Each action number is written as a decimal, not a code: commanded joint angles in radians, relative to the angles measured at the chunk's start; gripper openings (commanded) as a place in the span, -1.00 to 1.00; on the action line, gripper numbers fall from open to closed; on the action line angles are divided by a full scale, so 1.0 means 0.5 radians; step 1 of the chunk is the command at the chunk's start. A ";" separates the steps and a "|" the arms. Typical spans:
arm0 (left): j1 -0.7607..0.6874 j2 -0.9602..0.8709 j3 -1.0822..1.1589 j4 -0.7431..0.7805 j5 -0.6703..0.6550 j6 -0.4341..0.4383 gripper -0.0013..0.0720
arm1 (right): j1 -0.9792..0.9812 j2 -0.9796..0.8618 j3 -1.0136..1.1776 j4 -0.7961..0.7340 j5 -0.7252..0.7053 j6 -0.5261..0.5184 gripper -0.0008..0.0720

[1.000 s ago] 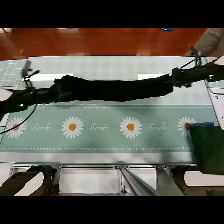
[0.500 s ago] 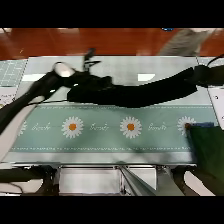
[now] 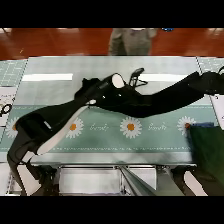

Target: Fold the shirts.

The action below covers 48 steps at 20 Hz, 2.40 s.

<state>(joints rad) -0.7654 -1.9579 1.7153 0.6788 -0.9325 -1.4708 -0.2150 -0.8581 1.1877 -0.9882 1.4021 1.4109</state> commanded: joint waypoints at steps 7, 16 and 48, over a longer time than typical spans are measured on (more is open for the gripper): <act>0.420 0.359 0.005 0.362 -0.337 -0.010 -0.92 | 0.224 -0.070 -0.002 0.121 -0.153 0.126 -0.91; 1.353 1.933 -1.498 0.498 -0.101 0.204 -0.91 | 1.102 -1.093 0.307 0.684 -1.020 0.155 -0.91; 1.929 2.356 -1.807 0.360 -0.229 0.300 -0.91 | 0.297 -0.230 -0.833 -0.457 -0.916 0.671 0.18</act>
<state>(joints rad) 0.2646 -0.7841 0.8963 0.8829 -1.0599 -1.3209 -0.0319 -1.1061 1.0985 -1.2991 1.2167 1.6630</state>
